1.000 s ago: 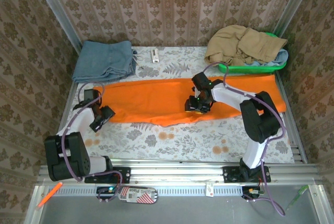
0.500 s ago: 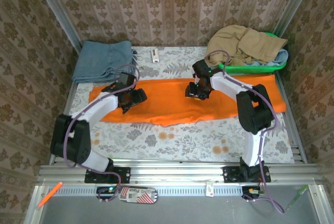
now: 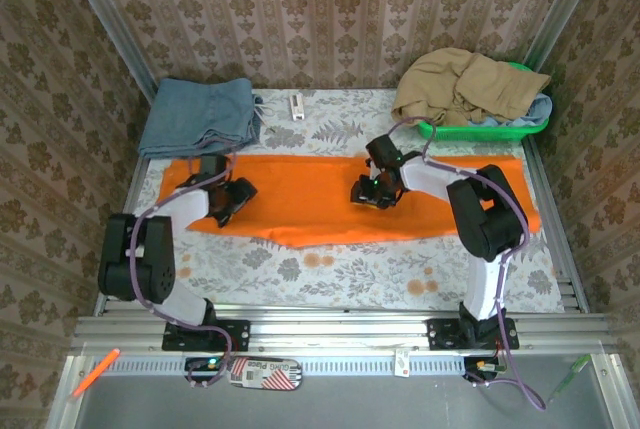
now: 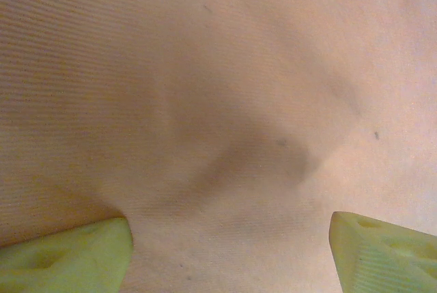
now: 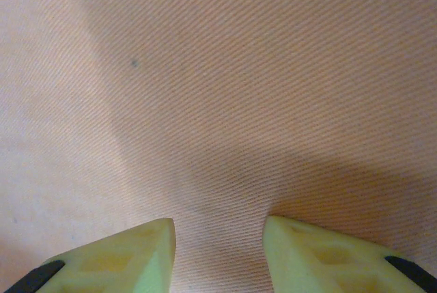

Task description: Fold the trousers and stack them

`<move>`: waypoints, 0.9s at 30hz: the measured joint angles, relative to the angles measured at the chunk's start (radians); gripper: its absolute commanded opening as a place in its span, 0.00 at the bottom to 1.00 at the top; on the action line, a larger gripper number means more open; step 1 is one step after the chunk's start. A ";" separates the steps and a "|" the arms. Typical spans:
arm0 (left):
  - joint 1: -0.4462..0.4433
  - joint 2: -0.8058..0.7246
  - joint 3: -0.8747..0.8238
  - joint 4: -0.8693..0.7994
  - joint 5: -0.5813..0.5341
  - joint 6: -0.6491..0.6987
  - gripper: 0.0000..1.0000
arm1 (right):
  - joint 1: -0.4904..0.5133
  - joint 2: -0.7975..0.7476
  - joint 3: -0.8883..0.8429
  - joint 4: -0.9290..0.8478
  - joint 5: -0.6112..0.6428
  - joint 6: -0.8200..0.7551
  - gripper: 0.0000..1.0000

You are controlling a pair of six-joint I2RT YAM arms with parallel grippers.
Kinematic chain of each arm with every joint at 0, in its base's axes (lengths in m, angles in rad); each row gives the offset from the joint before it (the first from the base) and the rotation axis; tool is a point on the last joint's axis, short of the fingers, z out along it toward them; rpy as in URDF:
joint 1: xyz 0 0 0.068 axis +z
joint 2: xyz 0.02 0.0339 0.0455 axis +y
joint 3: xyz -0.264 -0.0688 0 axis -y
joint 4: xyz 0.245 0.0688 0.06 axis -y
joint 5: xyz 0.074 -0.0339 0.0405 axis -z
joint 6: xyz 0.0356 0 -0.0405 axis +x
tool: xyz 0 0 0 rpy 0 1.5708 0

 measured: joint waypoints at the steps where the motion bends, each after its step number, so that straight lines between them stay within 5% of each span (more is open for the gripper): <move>1: 0.035 -0.020 -0.018 -0.004 -0.002 0.000 0.78 | 0.020 -0.009 -0.015 0.014 -0.012 0.010 0.44; 7: 0.172 -0.082 -0.050 -0.089 -0.039 0.008 0.79 | 0.133 -0.021 -0.037 0.037 -0.064 0.054 0.44; 13: 0.154 -0.082 0.028 -0.197 -0.068 0.060 0.80 | 0.040 -0.088 -0.018 -0.075 -0.064 0.018 0.49; 20: -0.148 -0.086 0.232 -0.329 -0.167 0.144 0.80 | -0.207 -0.330 -0.041 -0.171 -0.027 -0.100 0.53; 27: -0.462 0.003 0.264 -0.298 -0.144 0.138 0.80 | -0.210 -0.359 -0.225 -0.155 -0.026 -0.085 0.52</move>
